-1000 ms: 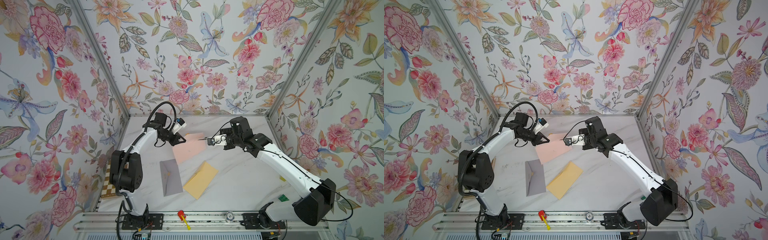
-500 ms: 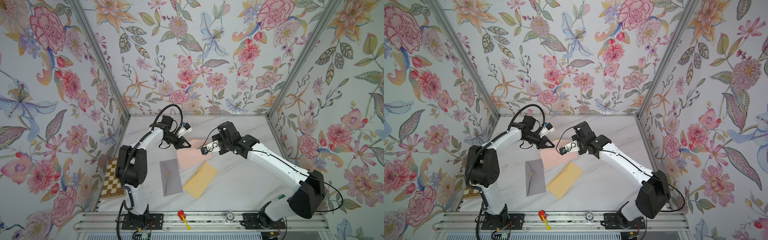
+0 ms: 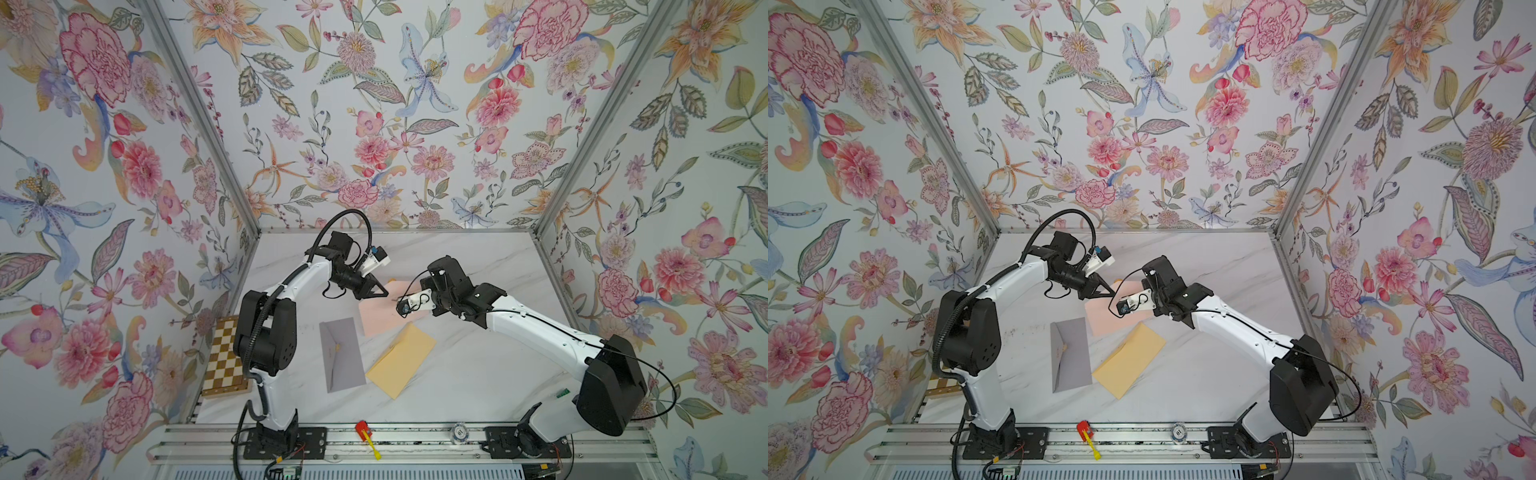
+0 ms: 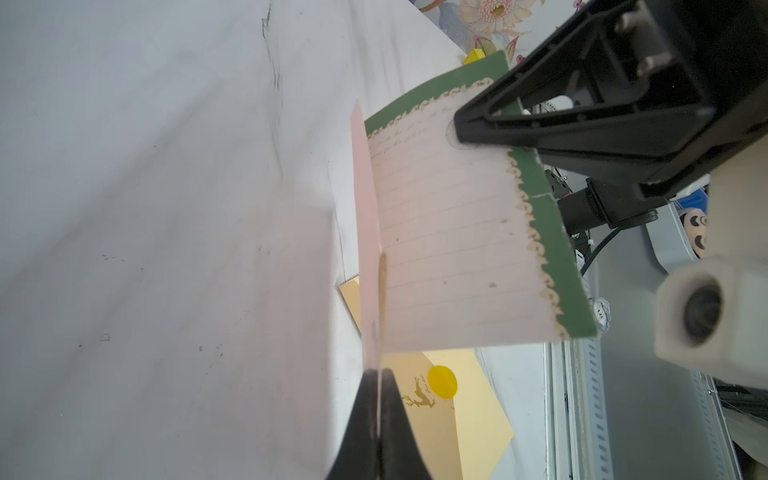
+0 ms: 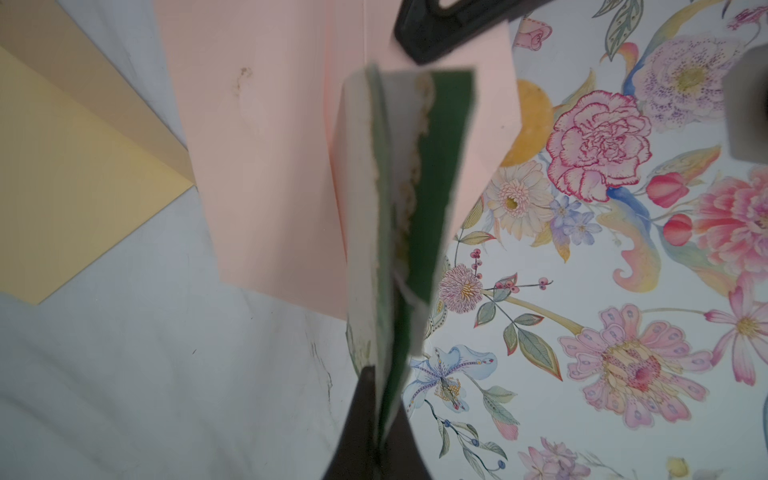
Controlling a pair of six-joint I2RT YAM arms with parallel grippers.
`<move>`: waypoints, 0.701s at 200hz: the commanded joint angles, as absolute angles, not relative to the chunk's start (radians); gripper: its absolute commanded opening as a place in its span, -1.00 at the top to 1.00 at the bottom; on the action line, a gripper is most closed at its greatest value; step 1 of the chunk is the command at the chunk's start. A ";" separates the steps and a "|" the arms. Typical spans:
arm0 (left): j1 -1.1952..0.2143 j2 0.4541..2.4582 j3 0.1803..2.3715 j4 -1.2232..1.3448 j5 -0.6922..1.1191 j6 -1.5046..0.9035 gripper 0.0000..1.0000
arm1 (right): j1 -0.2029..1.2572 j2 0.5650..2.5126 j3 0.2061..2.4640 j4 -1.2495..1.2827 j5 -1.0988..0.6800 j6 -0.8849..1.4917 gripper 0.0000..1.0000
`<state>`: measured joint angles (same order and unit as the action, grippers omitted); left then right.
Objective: Fold the letter paper in half and place it into the envelope
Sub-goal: Place the letter paper in the envelope.
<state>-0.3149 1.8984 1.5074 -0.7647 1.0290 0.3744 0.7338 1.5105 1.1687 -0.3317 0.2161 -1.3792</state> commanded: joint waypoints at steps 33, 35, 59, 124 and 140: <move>-0.323 1.906 1.521 -0.751 1.077 0.364 1.00 | 0.735 1.474 1.118 -0.198 0.282 -1.361 1.00; -0.322 1.906 1.520 -0.749 1.079 0.363 1.00 | 0.736 1.473 1.117 -0.196 0.283 -1.362 1.00; -0.323 1.904 1.507 -0.725 1.085 0.348 1.00 | 0.737 1.470 1.100 -0.156 0.286 -1.347 1.00; -0.324 1.910 1.500 -0.707 1.093 0.334 1.00 | 0.770 1.450 1.042 -0.044 0.266 -1.289 1.00; -0.324 1.910 1.497 -0.706 1.100 0.335 1.00 | 0.783 1.446 1.023 -0.018 0.261 -1.285 1.00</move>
